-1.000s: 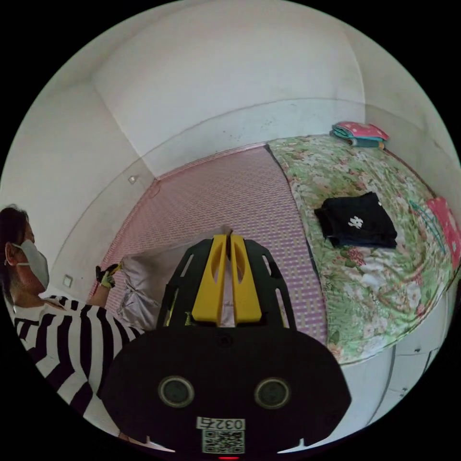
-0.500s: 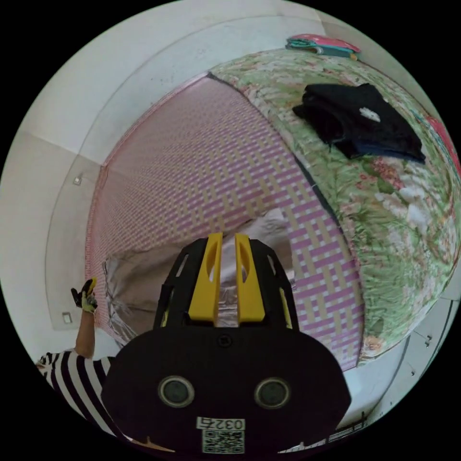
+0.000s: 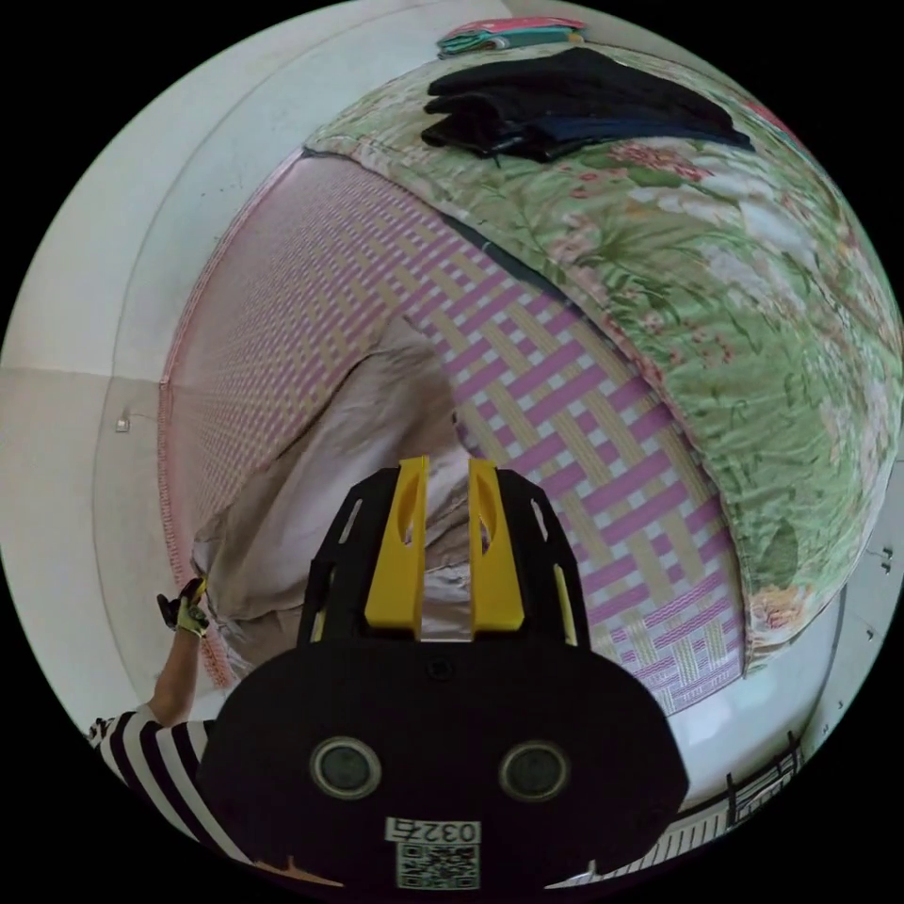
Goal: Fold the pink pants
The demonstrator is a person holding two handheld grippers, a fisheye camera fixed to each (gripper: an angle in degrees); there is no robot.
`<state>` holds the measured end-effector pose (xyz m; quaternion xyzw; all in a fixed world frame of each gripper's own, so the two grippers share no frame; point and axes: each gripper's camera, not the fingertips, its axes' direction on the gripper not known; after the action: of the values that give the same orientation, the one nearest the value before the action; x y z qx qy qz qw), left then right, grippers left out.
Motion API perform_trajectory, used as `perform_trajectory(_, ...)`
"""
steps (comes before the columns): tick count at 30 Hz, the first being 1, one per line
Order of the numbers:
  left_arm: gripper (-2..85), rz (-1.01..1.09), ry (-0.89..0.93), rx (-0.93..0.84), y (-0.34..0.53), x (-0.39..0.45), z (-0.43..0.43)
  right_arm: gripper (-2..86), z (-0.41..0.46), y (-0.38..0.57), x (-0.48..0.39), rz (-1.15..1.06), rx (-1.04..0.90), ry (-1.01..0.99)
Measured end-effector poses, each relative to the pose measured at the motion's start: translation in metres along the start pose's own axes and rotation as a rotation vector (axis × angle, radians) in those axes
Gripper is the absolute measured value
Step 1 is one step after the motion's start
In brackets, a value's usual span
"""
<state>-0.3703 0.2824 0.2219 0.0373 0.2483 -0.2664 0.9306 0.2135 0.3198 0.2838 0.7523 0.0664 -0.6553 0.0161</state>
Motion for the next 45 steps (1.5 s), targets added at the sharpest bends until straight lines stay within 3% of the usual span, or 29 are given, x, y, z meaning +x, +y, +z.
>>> perform_trajectory(3,-0.9,-0.117,0.022,0.058,-0.005,-0.012,-0.005,8.6,-0.003,-0.016,0.013,-0.001,-0.038,0.005)
perform_trajectory(8,-0.9,-0.061,-0.046,0.021,-0.011,0.0,-0.012,6.6,-0.008,-0.036,0.008,-0.05,-0.064,0.026)
perform_trajectory(11,-0.9,0.024,-0.103,0.068,-0.001,0.011,-0.035,0.7,-0.013,-0.049,-0.001,-0.113,-0.117,0.128)
perform_trajectory(15,-0.9,0.099,0.001,0.115,0.026,0.004,-0.071,-0.8,-0.033,-0.065,0.002,-0.157,-0.147,0.179)
perform_trajectory(18,-1.0,0.115,0.096,0.141,0.057,-0.018,-0.101,-0.7,-0.064,-0.06,0.014,-0.139,-0.06,0.171)
perform_trajectory(23,-1.3,0.08,0.204,0.173,0.125,-0.078,-0.155,0.7,-0.124,-0.002,0.058,-0.122,0.044,-0.044)
perform_trajectory(31,2.6,-0.195,0.37,0.154,0.23,-0.218,-0.214,5.8,-0.204,0.137,0.194,-0.004,0.055,-0.255)
perform_trajectory(37,3.7,-0.3,0.493,0.152,0.256,-0.256,-0.224,8.1,-0.216,0.175,0.247,0.09,0.01,-0.429)
perform_trajectory(45,4.0,-0.291,0.532,0.117,0.257,-0.258,-0.246,6.5,-0.218,0.181,0.245,0.093,0.034,-0.563)
